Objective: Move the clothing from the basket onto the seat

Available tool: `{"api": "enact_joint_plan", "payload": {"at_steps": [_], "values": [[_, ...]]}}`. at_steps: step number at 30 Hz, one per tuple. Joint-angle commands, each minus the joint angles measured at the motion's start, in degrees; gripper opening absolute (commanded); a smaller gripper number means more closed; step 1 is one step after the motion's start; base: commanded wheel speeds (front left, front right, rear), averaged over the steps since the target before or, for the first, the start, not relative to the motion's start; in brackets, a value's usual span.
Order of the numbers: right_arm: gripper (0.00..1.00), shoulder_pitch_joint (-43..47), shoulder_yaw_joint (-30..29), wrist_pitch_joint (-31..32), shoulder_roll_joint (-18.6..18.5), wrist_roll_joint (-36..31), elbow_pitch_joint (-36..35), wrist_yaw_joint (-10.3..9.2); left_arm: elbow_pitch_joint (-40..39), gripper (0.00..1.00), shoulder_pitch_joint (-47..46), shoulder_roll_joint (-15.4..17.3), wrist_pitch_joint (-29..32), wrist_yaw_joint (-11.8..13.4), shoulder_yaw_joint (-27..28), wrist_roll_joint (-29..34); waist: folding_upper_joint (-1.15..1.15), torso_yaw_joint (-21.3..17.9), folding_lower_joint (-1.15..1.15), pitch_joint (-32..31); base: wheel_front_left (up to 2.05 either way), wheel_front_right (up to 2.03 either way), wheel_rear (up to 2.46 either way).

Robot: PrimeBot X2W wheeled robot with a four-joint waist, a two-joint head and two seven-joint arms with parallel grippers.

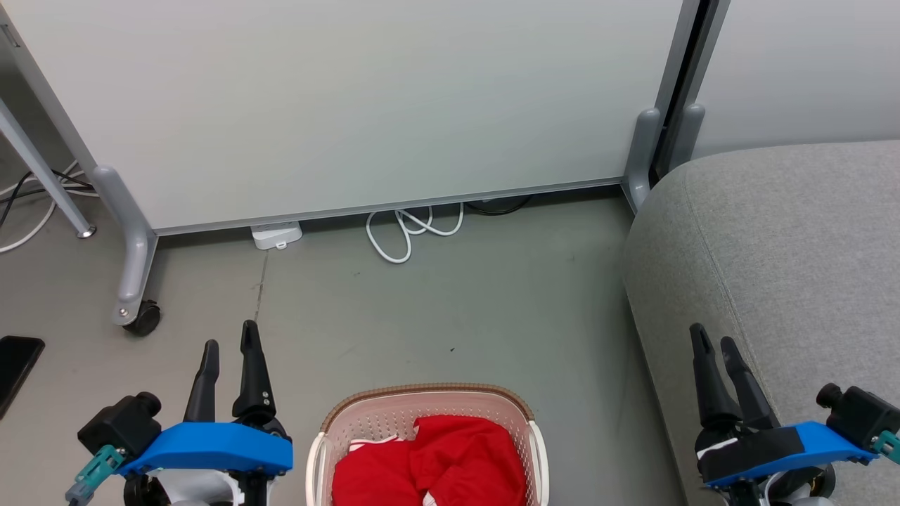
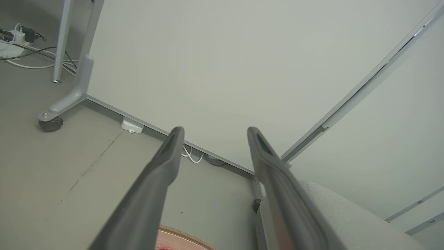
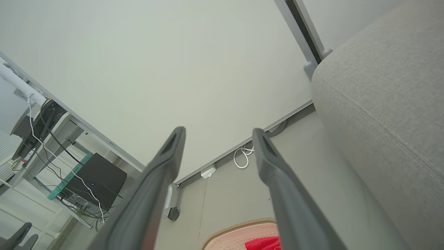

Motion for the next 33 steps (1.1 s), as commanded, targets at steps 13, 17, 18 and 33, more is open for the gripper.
{"api": "enact_joint_plan", "payload": {"at_steps": [13,17,18,33], "values": [[1.0,-1.2,1.3,-2.6,-0.5,-10.6,-0.6,0.16,-1.2,1.0,-1.5,0.4,-2.7,1.1,-1.6,10.1,0.0,0.2,0.0,0.1,0.0,0.0,0.0],[1.0,-1.2,1.6,-3.0,-0.5,-12.3,-0.7,0.16,-1.3,1.0,-1.4,0.5,-3.2,1.2,-1.8,11.9,0.0,0.2,0.0,0.0,0.0,0.0,0.0],[1.0,-1.2,1.7,-3.2,-0.5,-13.0,-0.8,0.16,-1.3,1.0,-1.4,0.5,-3.3,1.2,-1.9,12.5,0.0,0.2,0.0,0.0,0.0,0.0,0.0],[1.0,-1.1,3.2,-5.3,-0.6,-21.4,-1.3,0.18,-1.2,1.0,-1.4,0.4,-5.4,0.4,-3.5,20.4,0.0,0.4,0.0,-0.1,0.0,0.0,0.0]]}}
